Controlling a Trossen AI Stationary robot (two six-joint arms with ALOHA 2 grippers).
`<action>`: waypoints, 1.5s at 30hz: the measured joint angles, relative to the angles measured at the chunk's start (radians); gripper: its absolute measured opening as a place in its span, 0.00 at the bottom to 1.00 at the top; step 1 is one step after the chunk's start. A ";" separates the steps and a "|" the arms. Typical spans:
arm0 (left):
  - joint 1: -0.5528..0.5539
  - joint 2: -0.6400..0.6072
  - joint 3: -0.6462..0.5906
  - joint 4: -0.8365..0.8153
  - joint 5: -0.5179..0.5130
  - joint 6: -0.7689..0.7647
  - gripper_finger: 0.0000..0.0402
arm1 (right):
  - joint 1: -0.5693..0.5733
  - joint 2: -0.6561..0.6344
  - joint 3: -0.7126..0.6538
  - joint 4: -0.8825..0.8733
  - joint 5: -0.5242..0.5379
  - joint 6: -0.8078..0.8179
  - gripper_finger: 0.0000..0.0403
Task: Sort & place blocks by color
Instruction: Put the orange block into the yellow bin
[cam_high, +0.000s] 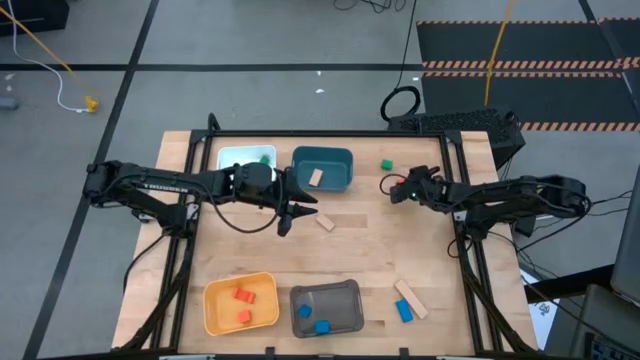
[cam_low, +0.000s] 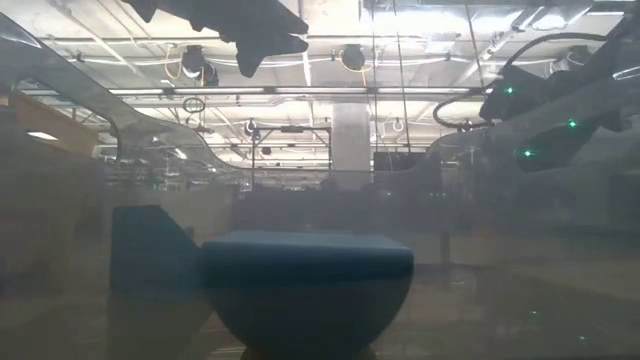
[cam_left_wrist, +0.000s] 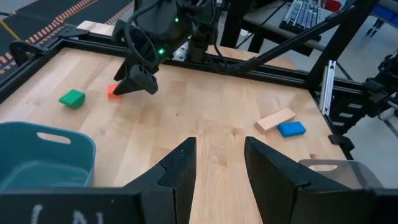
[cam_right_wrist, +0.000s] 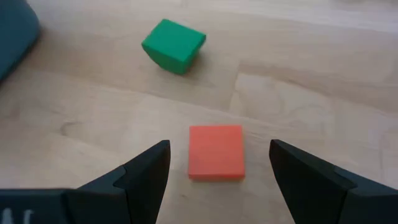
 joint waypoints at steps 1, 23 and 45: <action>0.000 0.000 0.000 0.000 0.000 0.000 0.34 | 0.003 0.011 0.000 0.002 0.001 0.000 0.66; 0.000 0.000 0.000 -0.002 0.000 -0.003 0.34 | 0.022 0.155 0.002 0.044 0.012 -0.011 0.32; -0.001 0.127 0.001 0.081 -0.001 -0.101 0.34 | 0.099 -0.040 -0.002 0.563 -0.385 -0.314 0.29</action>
